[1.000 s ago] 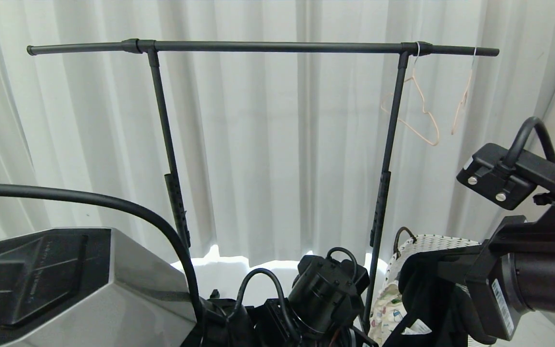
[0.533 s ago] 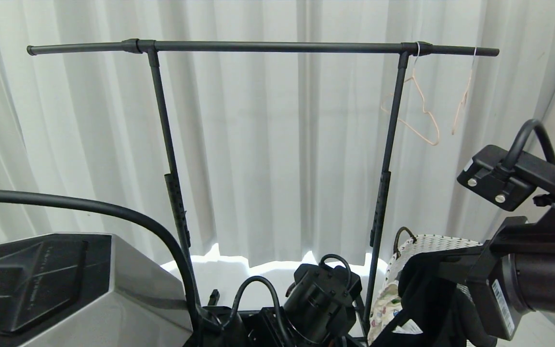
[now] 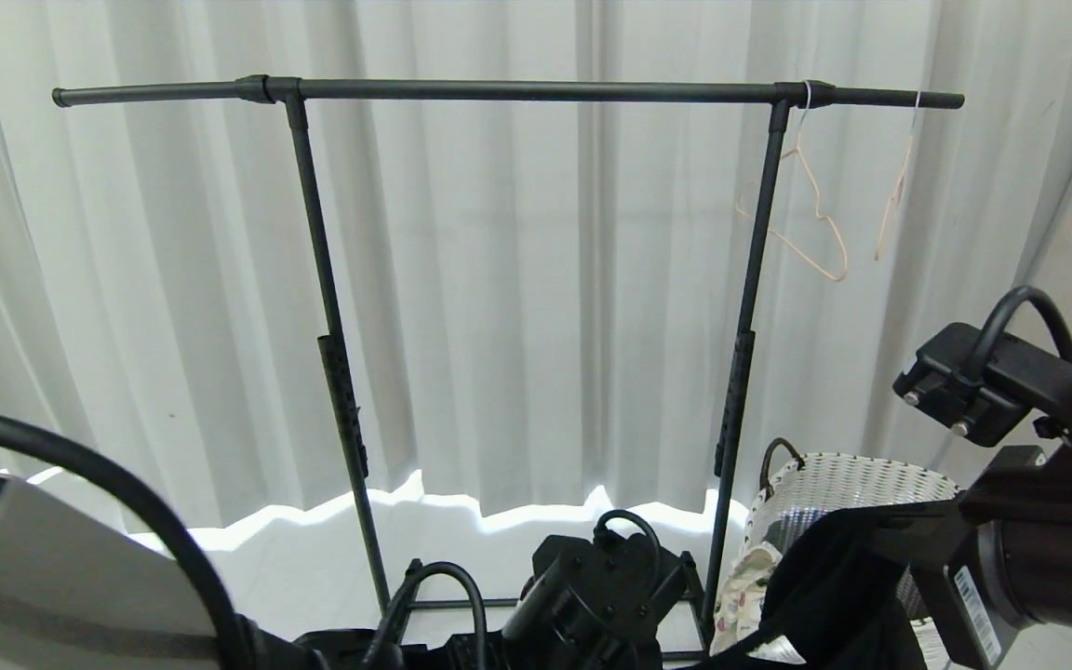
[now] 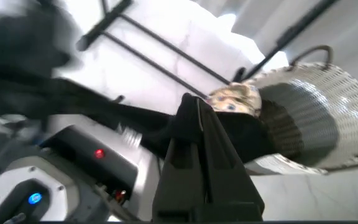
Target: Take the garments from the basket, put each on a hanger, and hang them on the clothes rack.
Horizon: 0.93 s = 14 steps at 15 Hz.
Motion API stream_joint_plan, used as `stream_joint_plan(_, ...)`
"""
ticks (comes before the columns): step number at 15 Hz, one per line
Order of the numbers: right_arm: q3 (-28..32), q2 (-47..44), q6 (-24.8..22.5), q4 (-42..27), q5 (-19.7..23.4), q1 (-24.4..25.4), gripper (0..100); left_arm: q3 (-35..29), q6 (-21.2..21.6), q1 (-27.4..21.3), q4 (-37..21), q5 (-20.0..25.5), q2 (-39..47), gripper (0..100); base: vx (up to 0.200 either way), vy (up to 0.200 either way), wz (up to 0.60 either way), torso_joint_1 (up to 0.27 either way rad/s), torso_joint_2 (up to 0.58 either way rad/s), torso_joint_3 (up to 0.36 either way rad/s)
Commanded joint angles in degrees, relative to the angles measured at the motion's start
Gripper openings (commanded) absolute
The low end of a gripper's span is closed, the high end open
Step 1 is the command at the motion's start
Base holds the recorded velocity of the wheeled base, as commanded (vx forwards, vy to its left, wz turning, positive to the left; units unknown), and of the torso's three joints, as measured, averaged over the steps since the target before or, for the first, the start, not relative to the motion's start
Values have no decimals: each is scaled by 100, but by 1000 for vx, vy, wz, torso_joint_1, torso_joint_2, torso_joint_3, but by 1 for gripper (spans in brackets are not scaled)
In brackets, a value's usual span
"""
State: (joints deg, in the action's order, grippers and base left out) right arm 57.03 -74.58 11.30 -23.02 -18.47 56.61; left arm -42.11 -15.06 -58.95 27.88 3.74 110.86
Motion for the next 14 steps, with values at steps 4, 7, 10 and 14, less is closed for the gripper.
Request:
stream_joint_plan(4, 54, 242, -84, 69, -254, -458, 0, -184, -200, 156, -468, 417, -2236, 0, 0, 0, 0, 0, 0, 0)
stream_joint_plan(7, 696, 321, -488, 25, -245, -599, 0, -966, -147, 226, -1918, 417, -3158, 0, 0, 0, 0, 0, 0, 0)
stream_joint_plan(10, 1232, 286, -1051, 16, -227, -783, 0, -1977, -120, 262, -3052, 417, -3545, 0, 0, 0, 0, 0, 0, 0)
stream_joint_plan(14, 1416, 374, -1323, 16, -201, -950, 0, -2513, 1611, 1307, -3755, 373, -3528, 0, 0, 0, 0, 0, 0, 0)
